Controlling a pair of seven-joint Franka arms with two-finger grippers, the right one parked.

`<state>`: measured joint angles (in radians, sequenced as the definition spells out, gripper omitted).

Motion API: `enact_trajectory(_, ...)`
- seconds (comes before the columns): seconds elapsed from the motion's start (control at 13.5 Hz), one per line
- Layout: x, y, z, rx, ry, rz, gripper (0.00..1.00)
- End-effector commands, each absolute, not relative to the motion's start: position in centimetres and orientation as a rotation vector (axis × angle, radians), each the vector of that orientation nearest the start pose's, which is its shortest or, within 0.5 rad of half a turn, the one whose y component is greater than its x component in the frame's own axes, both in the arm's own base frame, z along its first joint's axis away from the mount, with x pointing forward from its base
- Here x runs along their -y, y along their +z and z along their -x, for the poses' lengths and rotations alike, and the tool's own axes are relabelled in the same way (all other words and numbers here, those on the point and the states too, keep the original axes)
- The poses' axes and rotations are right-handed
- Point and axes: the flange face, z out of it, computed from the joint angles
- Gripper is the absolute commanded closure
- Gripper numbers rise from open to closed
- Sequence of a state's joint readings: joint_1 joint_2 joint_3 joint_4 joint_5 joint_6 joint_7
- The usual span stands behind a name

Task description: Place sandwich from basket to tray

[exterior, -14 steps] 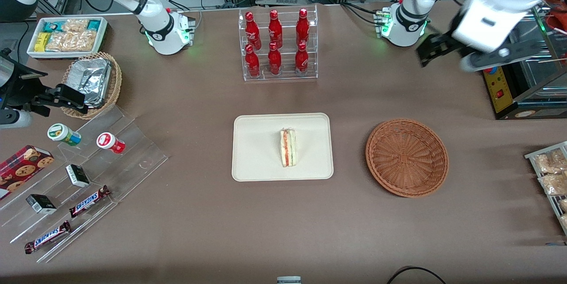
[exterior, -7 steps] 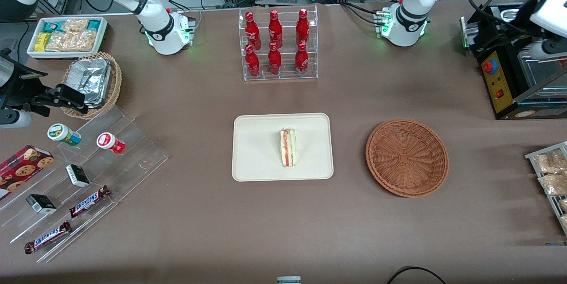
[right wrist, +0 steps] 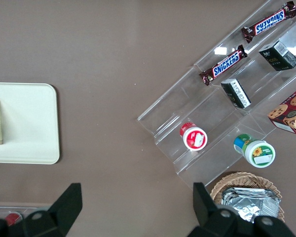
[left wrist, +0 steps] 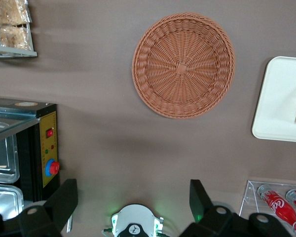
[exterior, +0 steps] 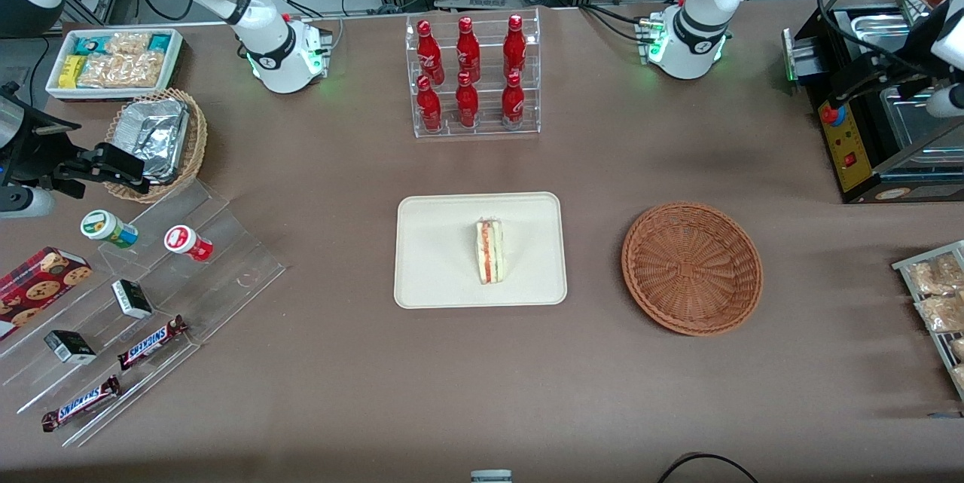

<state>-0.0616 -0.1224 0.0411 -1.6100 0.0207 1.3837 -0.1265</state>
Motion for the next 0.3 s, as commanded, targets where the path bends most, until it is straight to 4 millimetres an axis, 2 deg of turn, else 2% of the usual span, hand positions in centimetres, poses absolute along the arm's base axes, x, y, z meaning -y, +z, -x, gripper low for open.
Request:
enact_trajectory(0.0, 0.68, 64.73, -50.83, 0.140, 0.158, 3.109, 0.00)
enact_trajectory(0.22, 1.09, 64.66, -51.57, 0.136, 0.157, 3.119, 0.00)
